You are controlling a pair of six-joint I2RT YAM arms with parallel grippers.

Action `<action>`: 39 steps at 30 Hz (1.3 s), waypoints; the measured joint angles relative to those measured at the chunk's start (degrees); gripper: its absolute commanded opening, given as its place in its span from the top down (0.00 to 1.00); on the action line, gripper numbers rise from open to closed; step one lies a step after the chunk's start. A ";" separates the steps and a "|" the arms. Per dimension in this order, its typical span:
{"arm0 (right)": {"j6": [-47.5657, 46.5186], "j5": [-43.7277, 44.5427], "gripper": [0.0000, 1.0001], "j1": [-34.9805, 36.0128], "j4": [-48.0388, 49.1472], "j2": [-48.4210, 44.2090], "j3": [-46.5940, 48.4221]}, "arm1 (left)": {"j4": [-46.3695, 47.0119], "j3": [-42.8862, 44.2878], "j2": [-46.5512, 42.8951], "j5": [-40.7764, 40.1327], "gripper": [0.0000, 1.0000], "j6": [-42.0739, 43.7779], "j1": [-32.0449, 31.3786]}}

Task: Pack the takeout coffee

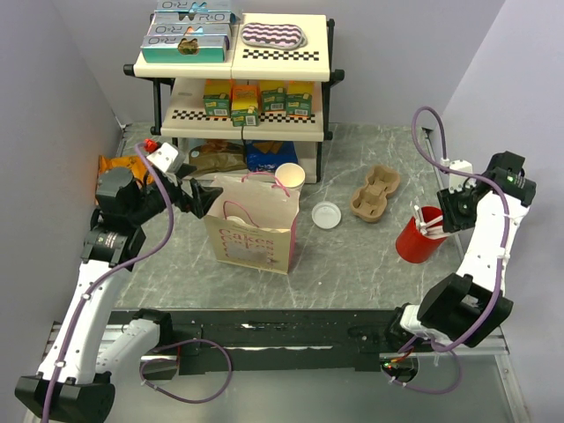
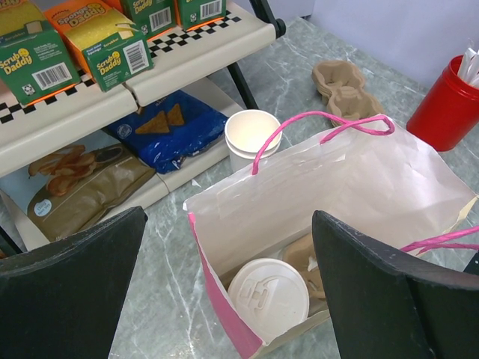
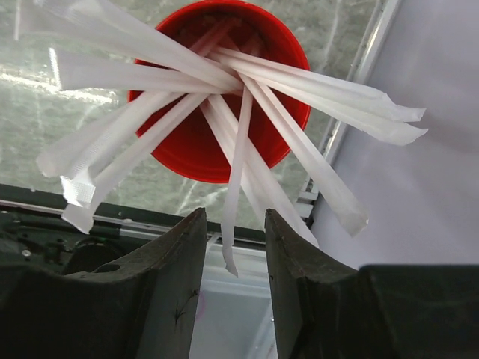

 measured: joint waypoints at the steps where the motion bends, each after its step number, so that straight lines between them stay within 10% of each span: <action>1: -0.20 0.24 0.60 0.00 0.26 -0.20 -0.35 | 0.00 0.00 0.04 0.00 0.01 0.00 0.00; 11: -1.51 1.27 1.00 0.00 0.61 -1.75 -1.42 | 0.11 0.00 0.20 0.00 0.01 -0.02 0.04; 19: -1.07 1.29 1.00 0.00 -1.51 -1.62 3.17 | 0.09 0.04 -0.11 0.00 0.01 0.33 0.04; 29: 2.27 -3.56 1.00 0.00 -1.73 -4.20 36.79 | -0.63 7.72 3.87 0.42 0.01 0.22 0.04; 39: 4.72 -24.87 1.00 0.04 -3.39 -21.20 28.85 | -5.09 17.55 6.21 -0.48 0.01 0.83 0.04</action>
